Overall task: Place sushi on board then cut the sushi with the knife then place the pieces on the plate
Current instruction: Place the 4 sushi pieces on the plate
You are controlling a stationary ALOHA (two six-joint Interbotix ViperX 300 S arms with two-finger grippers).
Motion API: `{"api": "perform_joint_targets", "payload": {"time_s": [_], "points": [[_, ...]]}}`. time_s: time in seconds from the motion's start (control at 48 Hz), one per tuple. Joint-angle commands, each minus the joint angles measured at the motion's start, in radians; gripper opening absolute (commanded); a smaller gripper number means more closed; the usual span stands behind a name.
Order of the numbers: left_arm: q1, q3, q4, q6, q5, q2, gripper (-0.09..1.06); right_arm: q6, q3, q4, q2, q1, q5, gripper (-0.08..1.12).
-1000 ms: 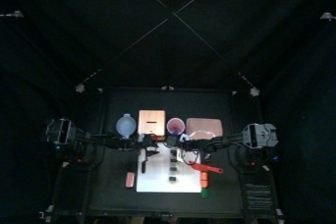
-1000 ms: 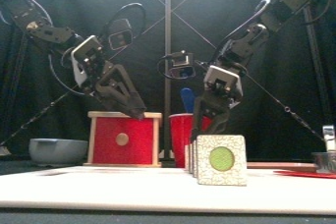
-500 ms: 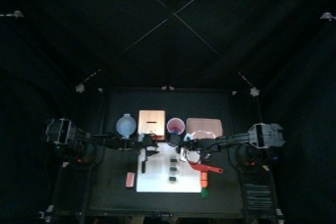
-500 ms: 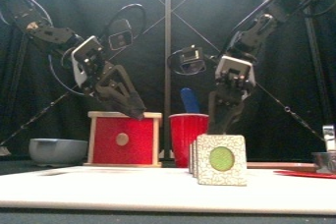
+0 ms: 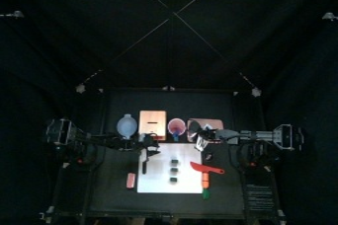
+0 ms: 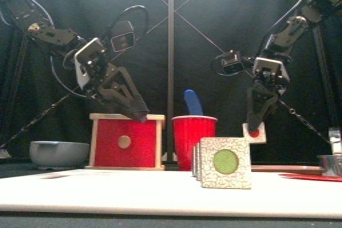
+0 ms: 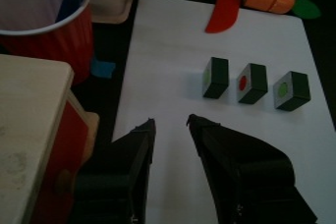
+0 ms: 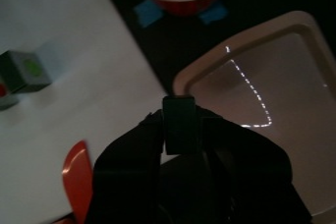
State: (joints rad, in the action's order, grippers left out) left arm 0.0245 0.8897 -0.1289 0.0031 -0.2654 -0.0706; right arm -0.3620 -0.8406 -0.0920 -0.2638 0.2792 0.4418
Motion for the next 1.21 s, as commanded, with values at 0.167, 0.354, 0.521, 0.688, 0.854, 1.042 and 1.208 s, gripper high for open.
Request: {"api": "perform_joint_targets", "payload": {"time_s": [0.167, 0.354, 0.521, 0.688, 0.854, 1.042, 1.208], "points": [[0.006, -0.017, -0.002, -0.002, -0.005, -0.014, 0.74, 0.006, -0.008, -0.025, 0.054, 0.132, -0.083, 0.74], [0.008, -0.017, -0.002, -0.002, -0.005, -0.014, 0.74, 0.008, -0.006, -0.034, 0.104, 0.149, -0.11, 0.84], [0.008, -0.017, -0.002, -0.002, -0.005, -0.015, 0.74, -0.002, 0.003, -0.028, 0.071, 0.13, -0.095, 0.84], [0.008, -0.017, -0.002, -0.005, -0.005, -0.014, 0.74, -0.006, 0.04, 0.014, 0.025, -0.006, -0.091, 0.84], [0.008, -0.017, -0.003, -0.005, -0.006, -0.014, 0.74, -0.008, 0.098, 0.054, 0.049, -0.144, -0.091, 0.84], [0.008, -0.014, -0.003, -0.005, -0.005, -0.014, 0.74, -0.006, 0.161, 0.072, 0.12, -0.262, -0.104, 0.84], [0.009, -0.012, -0.003, -0.005, -0.005, -0.014, 0.74, -0.006, 0.202, 0.074, 0.184, -0.304, -0.109, 0.84]]}}
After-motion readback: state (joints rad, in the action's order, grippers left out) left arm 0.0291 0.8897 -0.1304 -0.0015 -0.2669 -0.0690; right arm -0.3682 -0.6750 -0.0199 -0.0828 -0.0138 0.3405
